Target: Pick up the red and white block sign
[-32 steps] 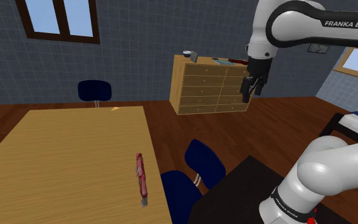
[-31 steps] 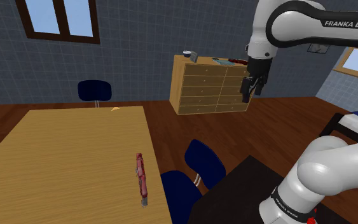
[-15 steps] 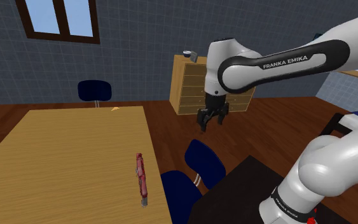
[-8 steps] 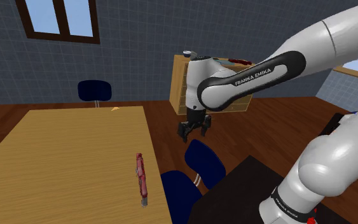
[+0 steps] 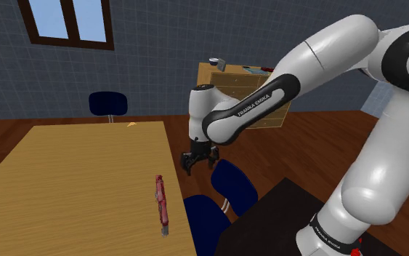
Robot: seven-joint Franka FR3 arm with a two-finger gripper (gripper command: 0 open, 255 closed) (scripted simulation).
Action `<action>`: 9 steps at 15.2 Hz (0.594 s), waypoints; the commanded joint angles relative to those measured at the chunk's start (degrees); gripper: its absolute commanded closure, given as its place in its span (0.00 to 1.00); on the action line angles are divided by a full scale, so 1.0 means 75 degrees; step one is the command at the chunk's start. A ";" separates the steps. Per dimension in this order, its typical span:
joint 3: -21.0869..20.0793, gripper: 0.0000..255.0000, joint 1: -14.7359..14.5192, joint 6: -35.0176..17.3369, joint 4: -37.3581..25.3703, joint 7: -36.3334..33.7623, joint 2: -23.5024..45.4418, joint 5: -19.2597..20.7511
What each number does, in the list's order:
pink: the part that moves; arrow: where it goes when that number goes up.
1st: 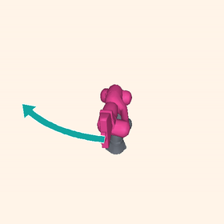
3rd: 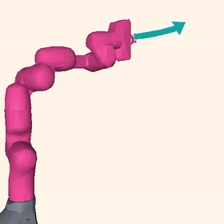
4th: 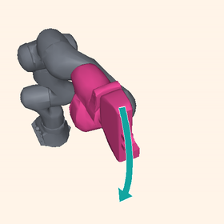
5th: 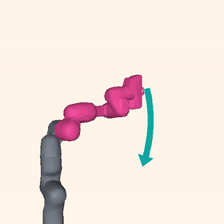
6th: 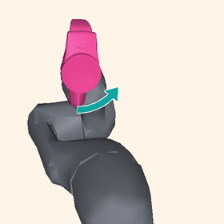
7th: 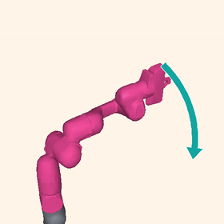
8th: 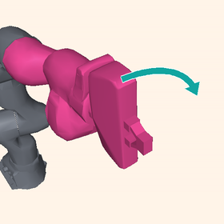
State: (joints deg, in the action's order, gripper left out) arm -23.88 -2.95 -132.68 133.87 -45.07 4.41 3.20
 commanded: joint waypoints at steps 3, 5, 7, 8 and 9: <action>0.0063 0.00 -0.0270 -0.0405 -0.0886 -0.0927 0.1337 0.0634; 0.0174 0.00 -0.0473 -0.0550 -0.1349 -0.1311 0.1955 0.0898; 0.0302 0.00 -0.0689 -0.0655 -0.1852 -0.1649 0.2561 0.1119; 0.0370 0.00 -0.0801 -0.0694 -0.2119 -0.1800 0.2860 0.1212; 0.0438 0.00 -0.0913 -0.0725 -0.2396 -0.1939 0.3157 0.1294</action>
State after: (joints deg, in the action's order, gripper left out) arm -21.12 -8.76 -137.73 118.08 -58.14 25.56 12.06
